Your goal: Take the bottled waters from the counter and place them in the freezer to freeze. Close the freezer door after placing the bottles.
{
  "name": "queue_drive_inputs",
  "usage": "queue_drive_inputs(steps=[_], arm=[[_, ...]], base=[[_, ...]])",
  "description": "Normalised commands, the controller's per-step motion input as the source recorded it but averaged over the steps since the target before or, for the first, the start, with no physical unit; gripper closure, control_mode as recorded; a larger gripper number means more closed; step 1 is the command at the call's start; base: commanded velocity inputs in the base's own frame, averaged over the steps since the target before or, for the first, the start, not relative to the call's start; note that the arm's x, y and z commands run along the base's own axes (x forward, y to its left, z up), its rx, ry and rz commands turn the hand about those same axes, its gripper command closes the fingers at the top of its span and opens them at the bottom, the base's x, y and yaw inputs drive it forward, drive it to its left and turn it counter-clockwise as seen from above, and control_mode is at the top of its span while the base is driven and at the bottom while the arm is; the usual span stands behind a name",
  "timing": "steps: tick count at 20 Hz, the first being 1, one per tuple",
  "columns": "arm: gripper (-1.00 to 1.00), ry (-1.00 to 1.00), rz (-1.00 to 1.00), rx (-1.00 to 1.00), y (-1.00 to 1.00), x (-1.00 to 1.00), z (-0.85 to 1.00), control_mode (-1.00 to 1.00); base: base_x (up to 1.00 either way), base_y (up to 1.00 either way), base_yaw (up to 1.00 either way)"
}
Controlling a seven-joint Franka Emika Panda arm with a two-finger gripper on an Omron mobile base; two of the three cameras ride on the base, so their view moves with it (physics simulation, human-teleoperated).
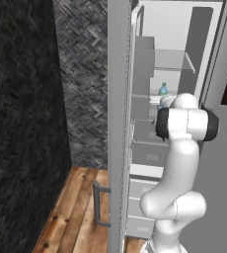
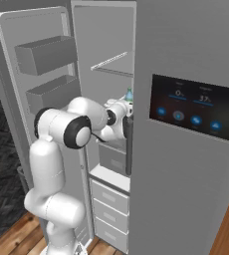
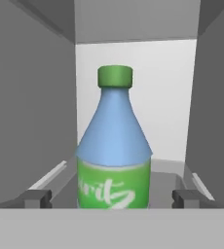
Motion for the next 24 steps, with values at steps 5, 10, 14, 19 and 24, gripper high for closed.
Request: queue_drive_inputs(steps=[5, 10, 14, 19, 24], arm=[[-1.00, 0.00, 0.00, 0.00, 0.25, -0.14, 0.17, -1.00], [-1.00, 0.01, -0.02, 0.00, 0.28, -0.03, 0.15, -1.00], [-1.00, 0.00, -0.03, 0.01, 0.01, -0.24, 0.07, -1.00], [-1.00, 0.00, -0.01, 0.06, 0.00, -0.33, 0.09, -1.00], [-1.00, 0.01, 0.00, 0.08, 0.01, -0.41, 0.20, -1.00]], base=[[0.00, 0.00, 0.00], [0.00, 0.00, 0.00], [0.00, 0.00, 0.00], [0.00, 0.00, 0.00], [0.00, 0.00, 0.00]])
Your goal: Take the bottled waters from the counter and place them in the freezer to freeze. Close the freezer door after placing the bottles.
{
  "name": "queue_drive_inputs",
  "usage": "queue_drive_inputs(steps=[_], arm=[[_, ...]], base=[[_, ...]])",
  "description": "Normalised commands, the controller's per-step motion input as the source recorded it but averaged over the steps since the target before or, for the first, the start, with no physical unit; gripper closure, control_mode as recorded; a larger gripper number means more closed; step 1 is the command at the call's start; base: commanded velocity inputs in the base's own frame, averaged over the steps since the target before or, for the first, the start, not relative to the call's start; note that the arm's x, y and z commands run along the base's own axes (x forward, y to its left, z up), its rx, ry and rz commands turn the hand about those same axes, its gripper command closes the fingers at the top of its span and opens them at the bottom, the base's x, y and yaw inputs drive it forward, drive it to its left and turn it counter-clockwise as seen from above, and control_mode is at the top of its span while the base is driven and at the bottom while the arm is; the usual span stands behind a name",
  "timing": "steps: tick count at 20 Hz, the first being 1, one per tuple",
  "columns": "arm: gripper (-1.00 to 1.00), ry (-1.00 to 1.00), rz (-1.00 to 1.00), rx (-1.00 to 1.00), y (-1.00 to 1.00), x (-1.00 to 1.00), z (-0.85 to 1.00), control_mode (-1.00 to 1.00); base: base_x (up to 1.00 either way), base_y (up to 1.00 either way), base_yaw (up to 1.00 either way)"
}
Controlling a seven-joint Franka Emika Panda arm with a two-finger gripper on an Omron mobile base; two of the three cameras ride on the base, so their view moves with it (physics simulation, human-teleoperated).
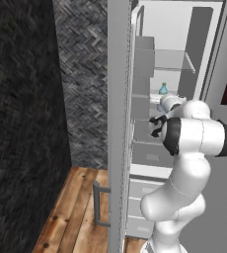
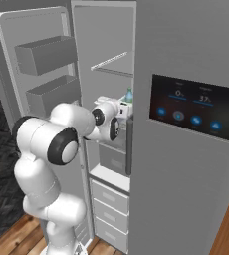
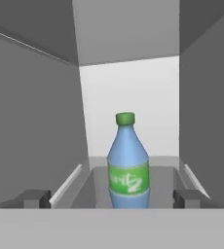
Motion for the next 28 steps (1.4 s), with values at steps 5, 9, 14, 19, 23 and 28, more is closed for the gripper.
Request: queue_drive_inputs(steps=[5, 9, 14, 19, 23, 28], arm=[[-1.00, 0.12, 0.00, 0.06, 0.06, -0.45, 0.41, -1.00], [-1.00, 0.18, 0.00, 0.00, 0.05, -0.52, 0.47, -1.00], [-1.00, 0.29, 0.00, 0.00, 0.08, -0.52, 0.35, -1.00], [-1.00, 0.34, 0.00, 0.01, 0.26, -0.44, 0.11, -1.00], [-1.00, 0.24, -0.01, 0.09, 0.29, -0.45, 0.13, -1.00], [-1.00, 0.23, -0.01, 0.08, 0.13, -0.55, 0.27, -1.00]], base=[[0.00, 0.00, 0.00], [0.00, 0.00, 0.00], [0.00, 0.00, 0.00], [0.00, 0.00, 0.00], [0.00, 0.00, 0.00], [0.00, 0.00, 0.00]])
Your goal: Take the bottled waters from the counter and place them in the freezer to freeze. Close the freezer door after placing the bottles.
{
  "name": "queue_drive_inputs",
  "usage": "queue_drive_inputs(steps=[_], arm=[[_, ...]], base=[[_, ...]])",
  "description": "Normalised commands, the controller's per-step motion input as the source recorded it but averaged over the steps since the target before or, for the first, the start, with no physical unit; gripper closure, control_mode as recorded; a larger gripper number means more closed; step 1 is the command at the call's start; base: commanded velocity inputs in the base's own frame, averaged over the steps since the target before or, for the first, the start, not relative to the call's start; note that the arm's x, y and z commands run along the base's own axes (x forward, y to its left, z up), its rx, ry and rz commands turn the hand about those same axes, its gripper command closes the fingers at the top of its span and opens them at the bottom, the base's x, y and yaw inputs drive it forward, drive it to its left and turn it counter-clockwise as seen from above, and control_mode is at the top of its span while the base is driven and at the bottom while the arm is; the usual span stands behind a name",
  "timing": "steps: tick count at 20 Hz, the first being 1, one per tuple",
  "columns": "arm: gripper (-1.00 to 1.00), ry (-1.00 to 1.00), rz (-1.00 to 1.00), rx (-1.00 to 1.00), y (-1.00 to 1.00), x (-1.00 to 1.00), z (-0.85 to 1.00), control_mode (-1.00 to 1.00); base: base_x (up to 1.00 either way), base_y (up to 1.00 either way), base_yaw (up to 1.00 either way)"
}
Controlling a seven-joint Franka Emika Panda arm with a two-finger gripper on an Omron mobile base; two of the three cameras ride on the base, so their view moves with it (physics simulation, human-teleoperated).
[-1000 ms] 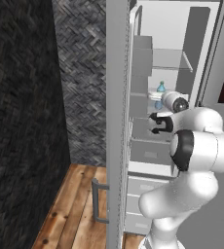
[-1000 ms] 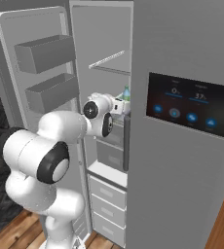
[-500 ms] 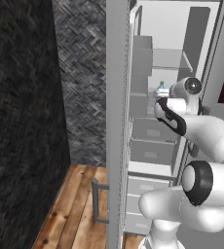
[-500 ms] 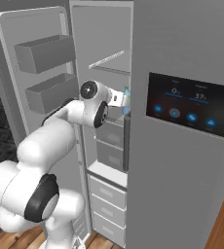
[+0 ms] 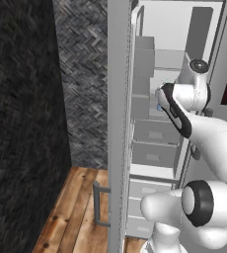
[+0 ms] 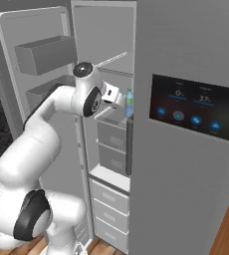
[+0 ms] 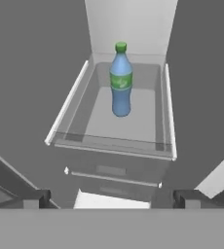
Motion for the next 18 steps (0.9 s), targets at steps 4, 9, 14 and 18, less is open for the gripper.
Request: queue_drive_inputs(steps=[4, 9, 14, 18], arm=[[-1.00, 0.17, 0.00, 0.07, 0.06, -0.71, 0.16, -1.00], [-1.00, 0.01, 0.00, 0.03, 0.17, -0.85, 0.00, -1.00], [-1.00, 0.00, 0.00, 0.00, 0.27, -0.80, 0.00, -1.00], [-1.00, 0.00, 0.00, 0.00, 0.36, -0.74, -0.06, -1.00]], base=[[0.00, 0.00, 0.00], [0.00, 0.00, 0.00], [0.00, 0.00, 0.00], [0.00, 0.00, 0.00]])
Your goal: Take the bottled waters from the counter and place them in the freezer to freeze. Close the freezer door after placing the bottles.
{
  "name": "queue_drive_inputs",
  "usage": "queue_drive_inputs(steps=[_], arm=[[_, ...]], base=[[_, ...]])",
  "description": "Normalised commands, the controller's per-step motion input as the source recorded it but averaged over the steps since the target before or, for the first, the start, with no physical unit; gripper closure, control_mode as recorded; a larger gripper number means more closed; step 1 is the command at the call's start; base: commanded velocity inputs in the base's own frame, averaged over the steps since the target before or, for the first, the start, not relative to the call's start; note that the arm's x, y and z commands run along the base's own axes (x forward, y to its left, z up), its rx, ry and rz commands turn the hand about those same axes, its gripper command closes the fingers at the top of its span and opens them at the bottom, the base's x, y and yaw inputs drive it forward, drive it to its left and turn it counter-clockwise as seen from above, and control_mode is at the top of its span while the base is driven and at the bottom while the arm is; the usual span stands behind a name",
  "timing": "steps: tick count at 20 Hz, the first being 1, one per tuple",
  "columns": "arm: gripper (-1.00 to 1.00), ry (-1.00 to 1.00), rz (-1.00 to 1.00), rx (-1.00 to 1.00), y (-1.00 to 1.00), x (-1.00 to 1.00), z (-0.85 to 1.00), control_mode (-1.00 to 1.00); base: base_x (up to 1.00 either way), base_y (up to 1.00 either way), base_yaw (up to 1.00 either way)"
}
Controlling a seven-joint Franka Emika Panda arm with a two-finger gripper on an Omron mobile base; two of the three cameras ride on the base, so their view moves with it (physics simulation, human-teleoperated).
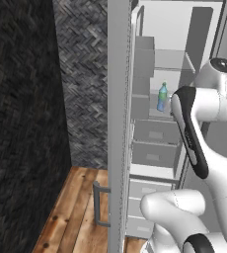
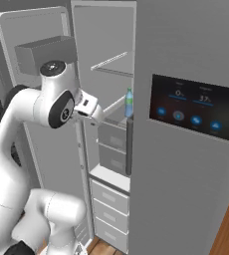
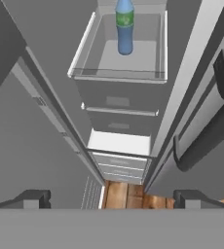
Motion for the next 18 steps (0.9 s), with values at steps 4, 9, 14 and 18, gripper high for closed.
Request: queue_drive_inputs(steps=[4, 9, 14, 18], arm=[[-1.00, -0.01, 0.00, 0.00, 0.22, -0.61, -0.29, -1.00], [-1.00, -0.08, 0.00, 0.00, 0.00, -0.22, -0.44, -1.00], [-1.00, 0.00, 0.01, 0.00, 0.05, 0.00, -0.53, -1.00], [-1.00, 0.00, 0.01, -0.03, 0.04, 0.00, -0.49, -1.00]], base=[[0.00, 0.00, 0.00], [0.00, 0.00, 0.00], [0.00, 0.00, 0.00], [0.00, 0.00, 0.00]])
